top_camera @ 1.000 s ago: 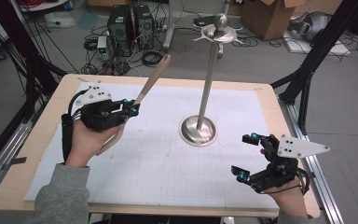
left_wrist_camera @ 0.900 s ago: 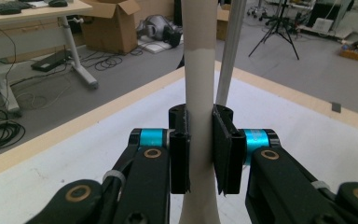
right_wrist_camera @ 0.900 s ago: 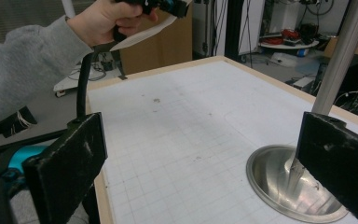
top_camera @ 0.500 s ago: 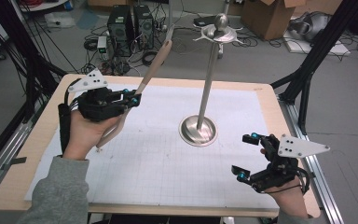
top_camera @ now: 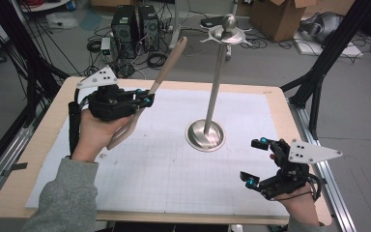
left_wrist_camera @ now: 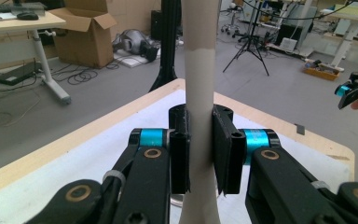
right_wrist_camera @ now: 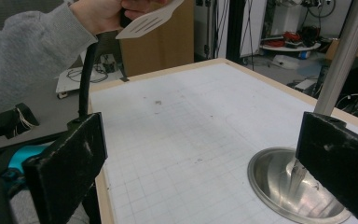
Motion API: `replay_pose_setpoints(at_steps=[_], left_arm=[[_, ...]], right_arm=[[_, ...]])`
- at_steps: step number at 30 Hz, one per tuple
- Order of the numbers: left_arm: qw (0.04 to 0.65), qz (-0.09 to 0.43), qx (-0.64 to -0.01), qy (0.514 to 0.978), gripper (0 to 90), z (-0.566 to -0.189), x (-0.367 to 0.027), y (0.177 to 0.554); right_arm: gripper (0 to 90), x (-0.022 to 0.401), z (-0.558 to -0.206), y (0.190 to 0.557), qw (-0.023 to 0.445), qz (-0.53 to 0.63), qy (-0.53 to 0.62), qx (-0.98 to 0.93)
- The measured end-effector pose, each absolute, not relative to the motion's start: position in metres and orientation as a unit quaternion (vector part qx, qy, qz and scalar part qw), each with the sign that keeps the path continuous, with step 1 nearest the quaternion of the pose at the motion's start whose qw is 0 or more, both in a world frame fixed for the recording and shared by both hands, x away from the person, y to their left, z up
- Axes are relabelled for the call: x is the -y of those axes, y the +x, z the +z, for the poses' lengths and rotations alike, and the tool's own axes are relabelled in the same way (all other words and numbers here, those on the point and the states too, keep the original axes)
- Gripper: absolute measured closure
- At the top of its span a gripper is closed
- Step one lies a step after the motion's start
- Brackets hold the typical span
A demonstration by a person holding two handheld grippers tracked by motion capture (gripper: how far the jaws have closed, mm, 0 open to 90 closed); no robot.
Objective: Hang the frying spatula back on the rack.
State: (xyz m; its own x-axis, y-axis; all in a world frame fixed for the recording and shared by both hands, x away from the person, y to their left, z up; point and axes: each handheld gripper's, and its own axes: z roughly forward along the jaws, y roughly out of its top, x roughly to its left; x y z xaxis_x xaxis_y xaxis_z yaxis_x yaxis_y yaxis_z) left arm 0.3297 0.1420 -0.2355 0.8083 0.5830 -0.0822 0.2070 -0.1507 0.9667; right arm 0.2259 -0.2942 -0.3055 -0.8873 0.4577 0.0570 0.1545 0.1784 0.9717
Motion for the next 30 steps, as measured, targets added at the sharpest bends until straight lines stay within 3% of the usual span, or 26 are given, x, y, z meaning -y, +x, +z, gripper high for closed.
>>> replay_pose_setpoints(at_steps=[30], left_arm=[[0.590,0.148,-0.254,0.752,77.8,-0.227,-0.116,0.337]], right_arm=[[0.8,0.299,-0.305,0.223,0.122,0.615,0.204,-0.752]])
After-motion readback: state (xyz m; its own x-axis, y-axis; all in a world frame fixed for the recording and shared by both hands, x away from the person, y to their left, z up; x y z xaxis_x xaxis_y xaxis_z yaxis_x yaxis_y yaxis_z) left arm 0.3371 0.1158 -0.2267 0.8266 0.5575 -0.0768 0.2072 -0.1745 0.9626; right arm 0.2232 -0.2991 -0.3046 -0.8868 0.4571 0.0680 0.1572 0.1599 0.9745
